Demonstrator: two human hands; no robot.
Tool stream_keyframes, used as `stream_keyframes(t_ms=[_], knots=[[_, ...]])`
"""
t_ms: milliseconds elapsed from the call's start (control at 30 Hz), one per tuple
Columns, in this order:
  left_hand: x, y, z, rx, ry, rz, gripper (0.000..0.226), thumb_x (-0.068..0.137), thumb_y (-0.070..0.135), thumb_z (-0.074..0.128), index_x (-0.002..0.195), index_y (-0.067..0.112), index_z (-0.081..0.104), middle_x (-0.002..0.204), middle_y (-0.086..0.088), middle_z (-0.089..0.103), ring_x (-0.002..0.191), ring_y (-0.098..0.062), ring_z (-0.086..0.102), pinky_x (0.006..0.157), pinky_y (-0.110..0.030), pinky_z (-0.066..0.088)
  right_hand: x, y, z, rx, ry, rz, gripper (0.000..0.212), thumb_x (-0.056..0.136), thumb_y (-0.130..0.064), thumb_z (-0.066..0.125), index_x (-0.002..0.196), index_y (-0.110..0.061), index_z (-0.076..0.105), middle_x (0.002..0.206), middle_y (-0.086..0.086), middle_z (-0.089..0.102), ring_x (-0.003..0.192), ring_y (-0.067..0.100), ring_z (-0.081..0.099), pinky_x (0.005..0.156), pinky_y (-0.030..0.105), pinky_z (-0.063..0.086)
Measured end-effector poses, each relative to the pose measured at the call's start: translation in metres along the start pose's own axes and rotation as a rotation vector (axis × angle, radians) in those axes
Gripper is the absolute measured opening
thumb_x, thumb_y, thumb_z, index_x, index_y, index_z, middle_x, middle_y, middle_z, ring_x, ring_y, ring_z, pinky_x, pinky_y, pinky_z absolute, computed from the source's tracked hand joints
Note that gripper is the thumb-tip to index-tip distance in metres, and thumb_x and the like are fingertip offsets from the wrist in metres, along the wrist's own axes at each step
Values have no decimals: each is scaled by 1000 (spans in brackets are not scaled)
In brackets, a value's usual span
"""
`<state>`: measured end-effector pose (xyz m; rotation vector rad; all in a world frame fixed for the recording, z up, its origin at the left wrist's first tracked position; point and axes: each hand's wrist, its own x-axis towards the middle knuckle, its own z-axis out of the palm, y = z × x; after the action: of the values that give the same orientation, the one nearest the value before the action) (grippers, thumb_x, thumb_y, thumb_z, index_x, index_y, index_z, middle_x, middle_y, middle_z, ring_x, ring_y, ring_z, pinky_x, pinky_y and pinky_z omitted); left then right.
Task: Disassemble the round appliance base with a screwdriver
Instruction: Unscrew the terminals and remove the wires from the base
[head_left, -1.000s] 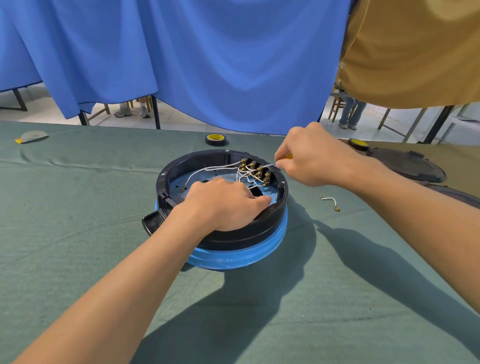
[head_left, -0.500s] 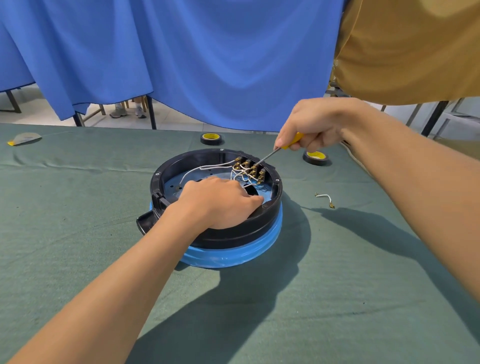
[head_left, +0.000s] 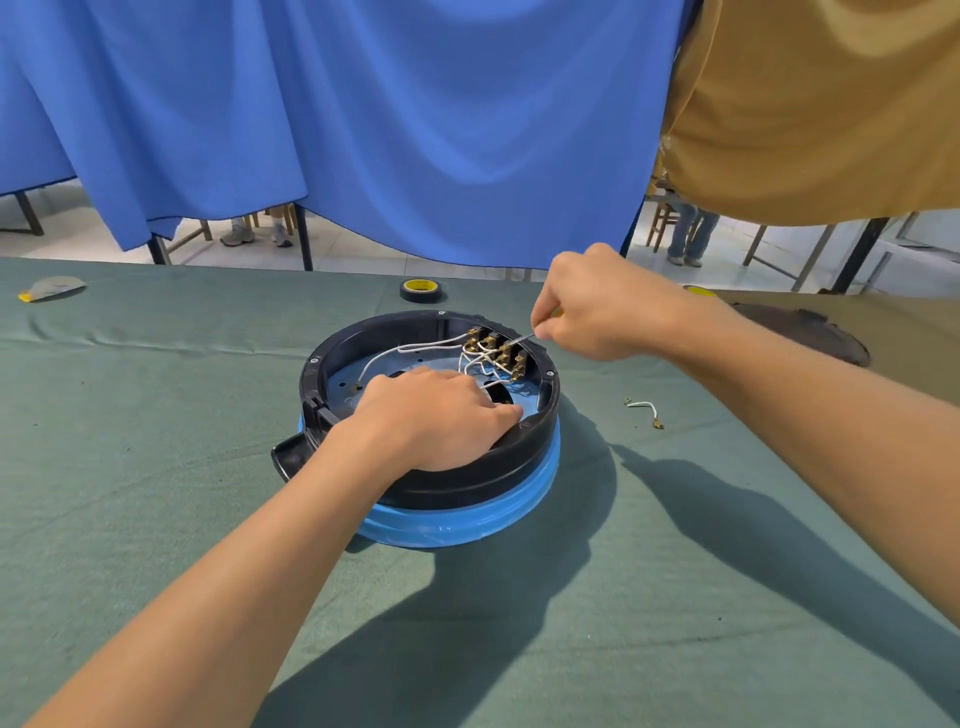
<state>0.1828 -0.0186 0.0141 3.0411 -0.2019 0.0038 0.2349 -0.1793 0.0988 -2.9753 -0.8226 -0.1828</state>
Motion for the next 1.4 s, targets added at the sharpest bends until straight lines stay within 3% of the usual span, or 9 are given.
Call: stream_keyframes(t_ms=[200,333,467,667,800,900,1033,1267,1400], knots=[[-1,0,-1,3,-8,11,61,89,70,18,74,26,58,126,7,57,121,-26,48,77,-45,31,18,8,-12,89,-75,81,24,81,-14,59,97,0,70,86,18,71,73,32,64,58,43,55],[-2,0,-2,0,-4,31,60,90,69,19,67,25,52,120,6,59,114,-26,49,78,-44,32,34,42,-20,717,-387,376,16,90,-9,61,96,3,69,60,8,49,39,11,22,39,19,20],[-2,0,-2,-11,1,30,60,90,68,20,67,24,53,104,9,54,109,-25,50,76,-43,31,31,58,-8,1026,-473,528,15,94,-10,54,96,-1,67,59,6,47,35,6,16,35,15,16],[-1,-1,-1,0,5,29,62,88,71,18,70,25,56,122,4,60,117,-28,50,76,-44,32,7,42,8,615,-64,222,12,87,-12,66,91,-8,77,58,6,60,35,13,36,36,25,29],[-2,0,-1,-4,18,14,63,89,71,20,67,24,54,122,5,60,116,-27,51,76,-44,31,-5,19,15,66,75,-30,21,88,-13,56,89,-1,73,98,16,69,89,30,62,69,35,53],[-2,1,-1,-9,26,19,61,89,71,20,66,24,52,122,4,60,115,-26,51,76,-44,31,0,14,6,53,48,-51,20,86,-11,56,88,0,73,91,8,73,89,23,66,71,33,54],[-1,1,0,-28,19,21,61,90,69,21,65,24,52,119,3,60,117,-27,50,76,-44,31,15,29,-10,345,-114,91,13,87,-14,64,87,-12,77,49,-7,56,36,9,38,40,21,32],[-6,5,-4,28,61,51,55,96,62,22,119,39,67,149,-2,35,139,-22,21,108,-51,21,22,58,3,1139,-428,534,14,94,-11,57,97,-1,66,58,4,46,33,5,16,30,14,21],[-12,13,-5,98,298,239,62,100,55,22,97,21,73,129,-3,56,123,-24,45,102,-41,31,10,55,14,1119,-283,484,13,93,-10,59,94,-1,68,58,6,47,35,7,19,32,17,22]])
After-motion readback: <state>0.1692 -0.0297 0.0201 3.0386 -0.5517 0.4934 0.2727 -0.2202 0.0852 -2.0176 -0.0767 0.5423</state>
